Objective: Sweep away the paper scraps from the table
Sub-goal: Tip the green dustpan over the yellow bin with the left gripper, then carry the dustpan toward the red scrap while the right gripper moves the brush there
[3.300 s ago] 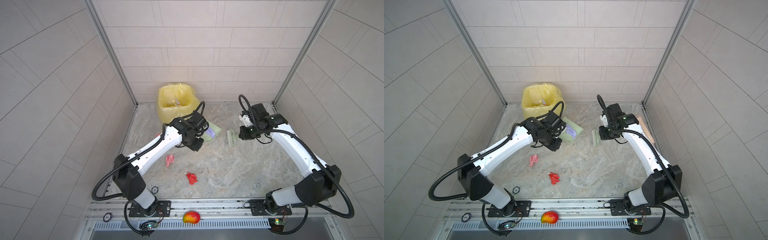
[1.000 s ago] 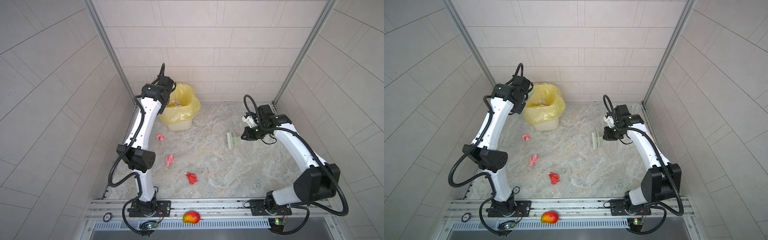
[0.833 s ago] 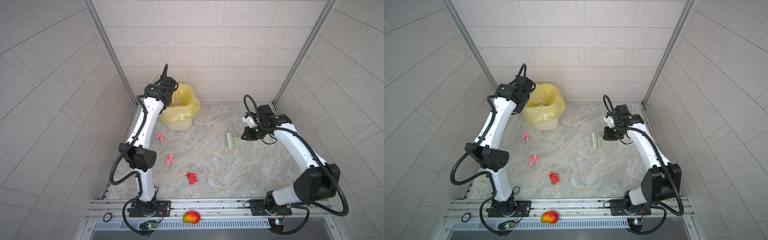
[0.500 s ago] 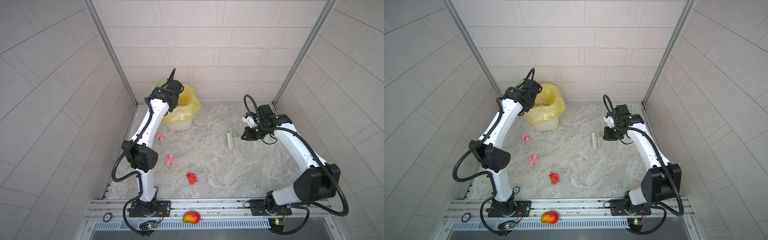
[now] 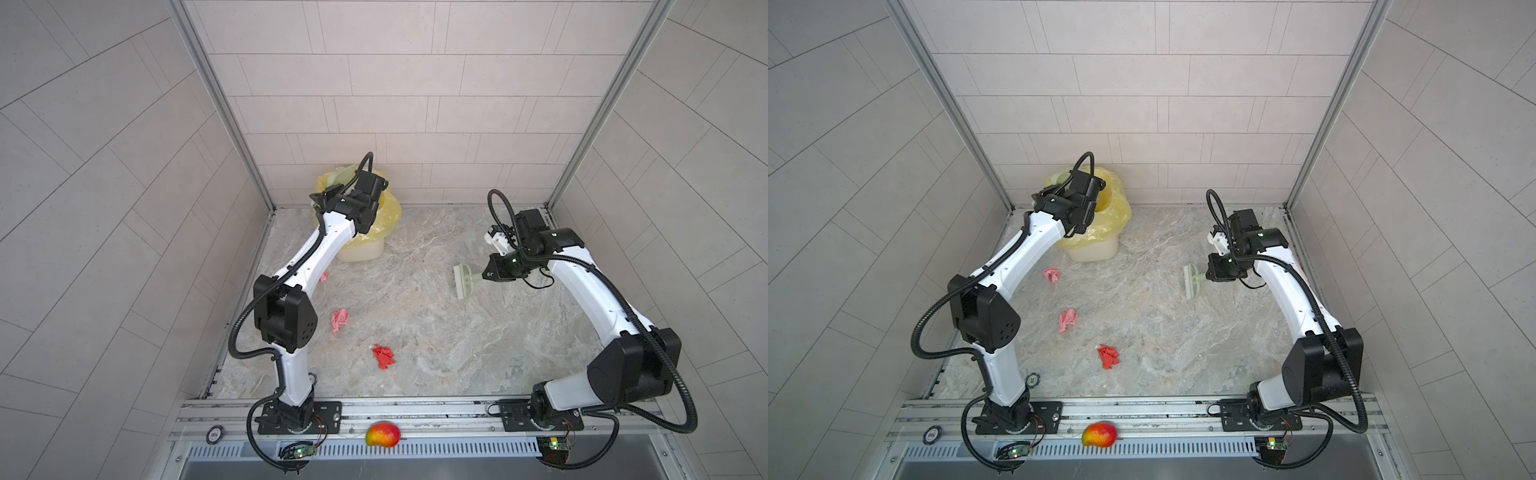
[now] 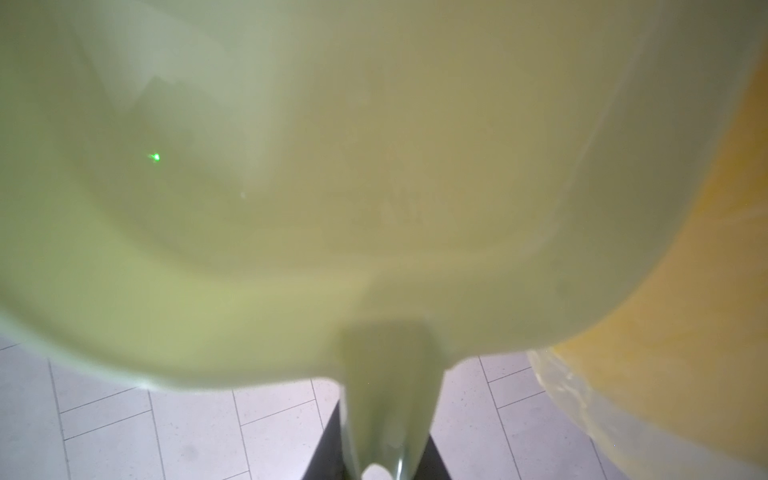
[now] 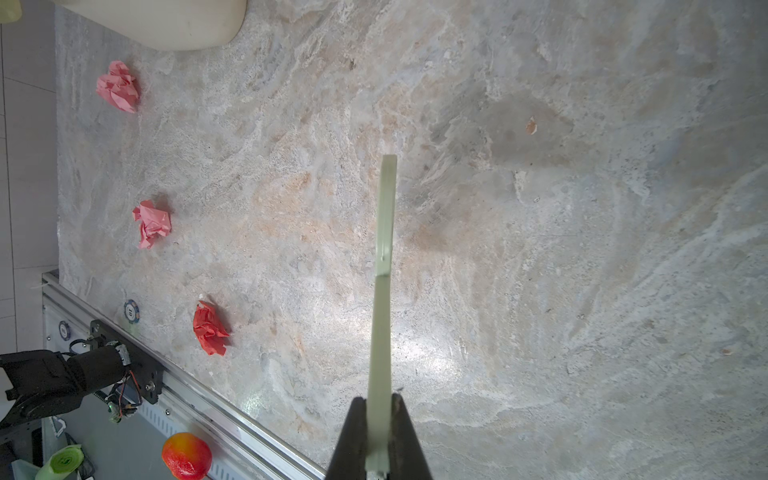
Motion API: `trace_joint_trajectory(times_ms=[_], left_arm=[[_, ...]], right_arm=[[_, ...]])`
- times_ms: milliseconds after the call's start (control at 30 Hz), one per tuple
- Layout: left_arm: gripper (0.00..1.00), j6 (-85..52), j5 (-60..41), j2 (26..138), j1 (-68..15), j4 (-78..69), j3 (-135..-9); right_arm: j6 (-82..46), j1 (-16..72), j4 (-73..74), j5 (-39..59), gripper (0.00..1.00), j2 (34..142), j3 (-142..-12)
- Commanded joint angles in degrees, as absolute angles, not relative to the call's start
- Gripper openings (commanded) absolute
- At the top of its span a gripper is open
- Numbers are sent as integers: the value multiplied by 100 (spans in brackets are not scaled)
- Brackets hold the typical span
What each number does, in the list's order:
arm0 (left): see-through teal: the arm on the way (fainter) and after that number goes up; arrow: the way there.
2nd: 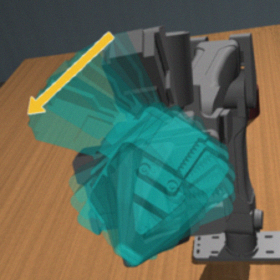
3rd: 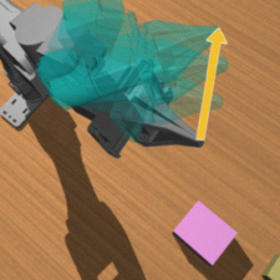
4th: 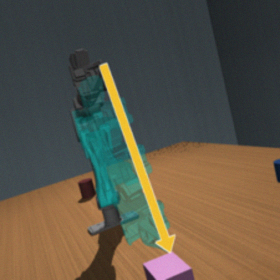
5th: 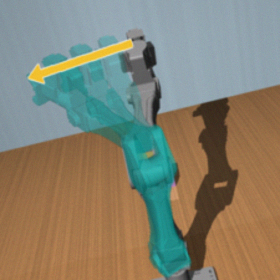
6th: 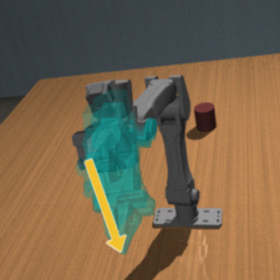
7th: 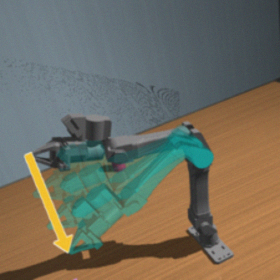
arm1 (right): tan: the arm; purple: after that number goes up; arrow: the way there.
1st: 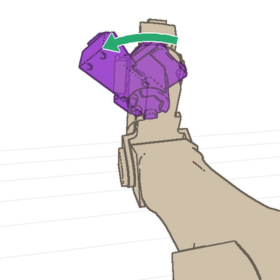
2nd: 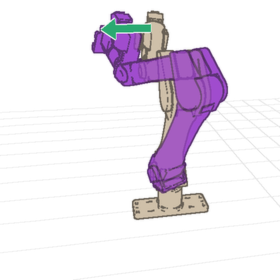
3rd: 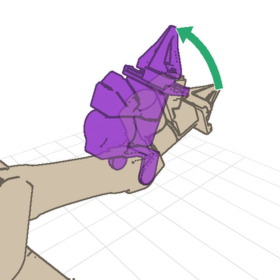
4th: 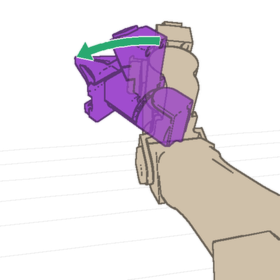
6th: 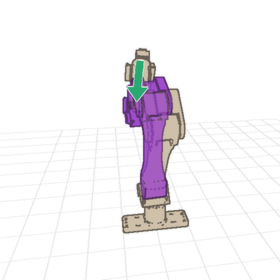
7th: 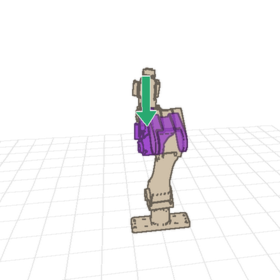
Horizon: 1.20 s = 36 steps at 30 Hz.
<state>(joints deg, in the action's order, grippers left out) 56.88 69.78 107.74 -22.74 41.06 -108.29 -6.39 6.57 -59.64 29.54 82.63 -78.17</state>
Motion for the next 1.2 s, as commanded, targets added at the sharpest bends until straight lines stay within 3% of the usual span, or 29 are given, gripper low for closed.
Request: trace_joint_trajectory(times_ms=[0,233,633,900,1167], left_arm=[[0,6446,7204,10422,-2276,3287,-10694],[0,6147,7202,10345,-2250,3425,-10741],[0,3079,6456,10547,-2260,6181,-12208],[0,2147,6038,10232,-2250,6706,-12113],[0,1097,4734,9710,-2267,7075,-11823]], right_arm=[[-558,629,-5994,2981,0,8018,-7773],[-552,632,-5978,3006,0,8048,-7753],[-573,626,-5972,3147,0,8042,-7712],[-606,673,-5937,3381,0,8051,-7724],[-581,1164,-6064,3409,0,8015,-7787]])
